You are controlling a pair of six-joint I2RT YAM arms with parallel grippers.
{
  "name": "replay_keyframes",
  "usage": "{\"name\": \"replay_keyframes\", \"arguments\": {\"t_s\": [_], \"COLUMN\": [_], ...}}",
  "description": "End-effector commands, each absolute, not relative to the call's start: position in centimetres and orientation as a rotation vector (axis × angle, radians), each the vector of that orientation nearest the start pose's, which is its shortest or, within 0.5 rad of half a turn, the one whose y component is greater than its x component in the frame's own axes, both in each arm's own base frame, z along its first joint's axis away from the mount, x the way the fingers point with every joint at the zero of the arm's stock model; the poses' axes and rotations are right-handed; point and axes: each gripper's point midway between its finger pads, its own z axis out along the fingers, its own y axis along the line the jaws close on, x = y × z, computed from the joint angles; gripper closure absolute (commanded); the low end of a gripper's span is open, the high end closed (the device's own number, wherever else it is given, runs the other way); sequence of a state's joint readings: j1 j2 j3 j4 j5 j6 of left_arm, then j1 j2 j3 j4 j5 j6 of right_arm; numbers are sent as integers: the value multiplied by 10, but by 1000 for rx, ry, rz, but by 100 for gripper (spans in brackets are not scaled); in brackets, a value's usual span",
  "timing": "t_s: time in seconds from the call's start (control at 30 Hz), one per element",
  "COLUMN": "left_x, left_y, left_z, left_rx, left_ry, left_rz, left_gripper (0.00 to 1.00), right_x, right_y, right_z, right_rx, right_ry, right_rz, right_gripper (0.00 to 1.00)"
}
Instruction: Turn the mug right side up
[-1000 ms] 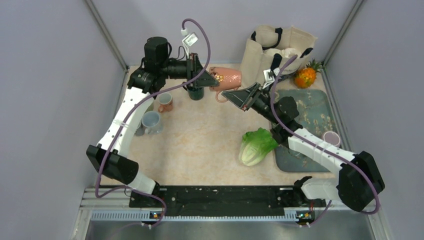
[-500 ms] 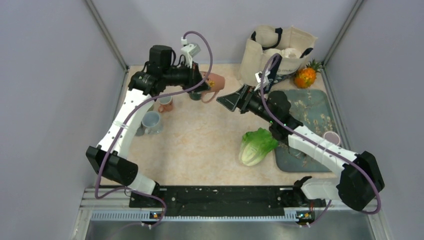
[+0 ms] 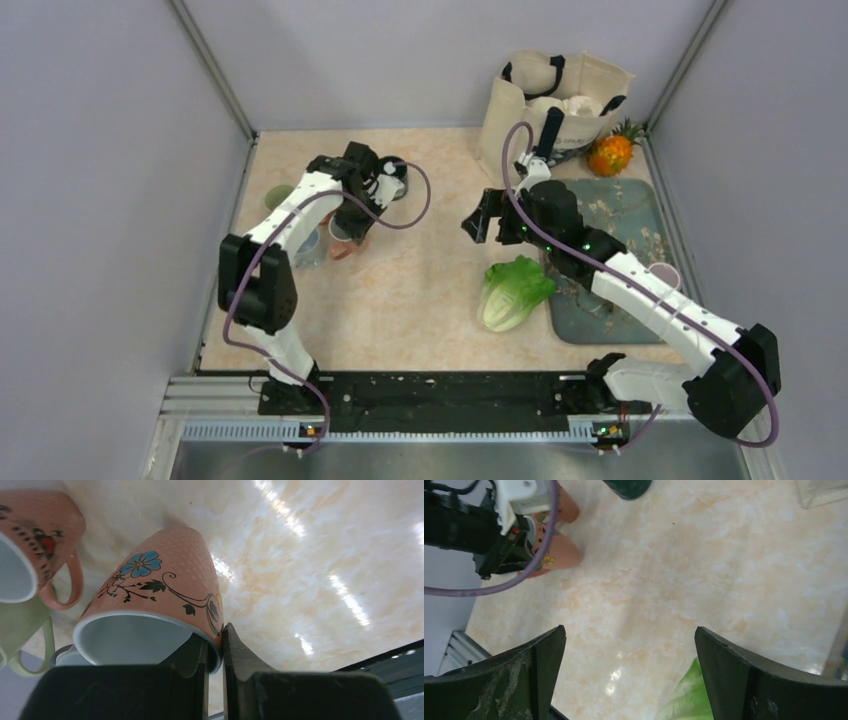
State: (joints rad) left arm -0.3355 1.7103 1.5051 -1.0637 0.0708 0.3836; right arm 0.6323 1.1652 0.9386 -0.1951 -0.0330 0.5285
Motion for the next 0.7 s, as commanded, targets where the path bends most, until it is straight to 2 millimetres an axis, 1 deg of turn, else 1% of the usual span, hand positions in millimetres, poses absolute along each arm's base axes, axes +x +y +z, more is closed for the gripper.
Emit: {"name": "replay_keyframes", "arguments": {"t_s": [0.0,0.07,0.17,0.2,0.27,0.3,0.37,0.4,0.43,0.47,0.5,0.57,0.67], "left_x": [341,344,345,343,340,339,338,338,340,342,344,348,348], "left_y": [-83,-86,-86,-86,-88,-89,-91,-93,-95,-96,-101,-109,-116], "left_z": [110,103,93,88,80,77,76,78,82,87,95,110,130], "left_rx": [1156,1172,1190,1203,1237,1248,1247,1246,1238,1227,1218,1196,1166], "left_ry": [2678,2678,2696,2704,2718,2724,2732,2728,2714,2700,2672,2626,2596], "left_rz": [149,129,124,119,91,78,57,46,34,32,-3,-46,-92], "left_gripper": [100,100,100,100,99,90,69,60,53,49,45,41,38], "right_x": [294,294,292,291,284,280,270,264,259,254,250,244,245], "right_y": [217,201,165,150,124,111,86,74,64,54,44,25,14], "right_z": [256,253,242,238,230,227,218,212,205,197,188,178,175], "right_rx": [-155,-138,-63,-29,26,62,113,140,164,191,228,362,444], "right_ry": [2033,2060,2115,2126,2157,2171,2211,2230,2254,2277,2295,2278,2230], "right_rz": [572,472,265,179,37,-34,-154,-194,-220,-234,-246,-271,-232], "right_gripper": [1,1,1,1,1,1,1,1,1,1,1,1,1]}}
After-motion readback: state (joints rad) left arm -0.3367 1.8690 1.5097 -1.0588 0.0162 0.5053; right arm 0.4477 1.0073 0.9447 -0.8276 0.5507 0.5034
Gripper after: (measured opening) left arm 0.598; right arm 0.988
